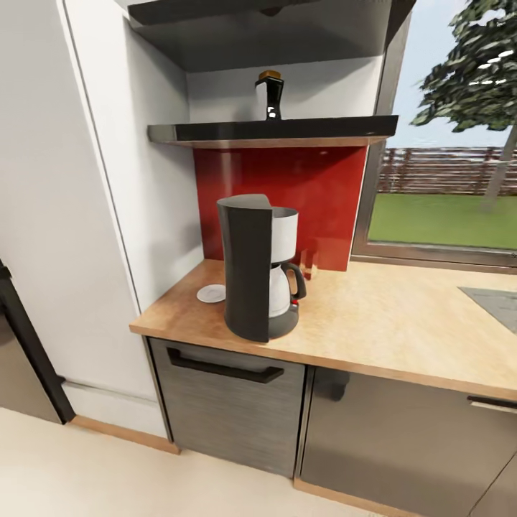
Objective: Set up a coffee station on the kitchen countertop: keep the coffee maker on the countertop, move the bottle of coffee from the kitchen shelf to the counter next to the coffee maker, place a paper coffee filter on top of the coffee maker, put the saucer next to the coffee maker with the coffee cup on the saucer, and place the electric kettle next to the coffee maker.
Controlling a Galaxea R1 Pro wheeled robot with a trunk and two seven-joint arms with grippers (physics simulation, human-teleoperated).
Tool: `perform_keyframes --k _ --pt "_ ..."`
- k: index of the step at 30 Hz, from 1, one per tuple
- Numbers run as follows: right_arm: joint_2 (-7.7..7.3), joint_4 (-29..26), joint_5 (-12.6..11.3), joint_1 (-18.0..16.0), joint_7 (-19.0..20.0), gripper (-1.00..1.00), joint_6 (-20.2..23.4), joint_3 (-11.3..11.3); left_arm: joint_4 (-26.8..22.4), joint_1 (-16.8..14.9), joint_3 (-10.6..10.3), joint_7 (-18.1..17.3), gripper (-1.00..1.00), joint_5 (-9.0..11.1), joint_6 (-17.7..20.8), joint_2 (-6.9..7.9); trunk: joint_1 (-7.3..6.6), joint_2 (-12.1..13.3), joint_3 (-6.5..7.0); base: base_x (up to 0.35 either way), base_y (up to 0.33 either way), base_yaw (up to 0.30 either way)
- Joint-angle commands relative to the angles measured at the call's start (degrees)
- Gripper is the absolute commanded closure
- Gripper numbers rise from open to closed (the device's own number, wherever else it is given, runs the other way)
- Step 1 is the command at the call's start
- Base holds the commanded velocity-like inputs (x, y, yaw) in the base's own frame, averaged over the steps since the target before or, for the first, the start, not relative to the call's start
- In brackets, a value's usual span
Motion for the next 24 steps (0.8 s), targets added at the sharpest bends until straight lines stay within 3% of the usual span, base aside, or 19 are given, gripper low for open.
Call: perform_keyframes --k 1,24 --pt "0.00 0.1 0.0 0.0 0.0 -1.00 -0.2 0.0 -0.1 0.0 0.0 0.0 -1.00 0.0 -0.1 0.01 0.00 0.0 -0.05 0.000 0.000 -0.260" --pt "0.03 0.1 0.0 0.0 0.0 -1.00 -0.2 0.0 -0.1 0.1 0.1 0.0 -1.00 0.0 -0.2 -0.01 0.00 0.0 -0.05 0.000 0.000 -0.262"
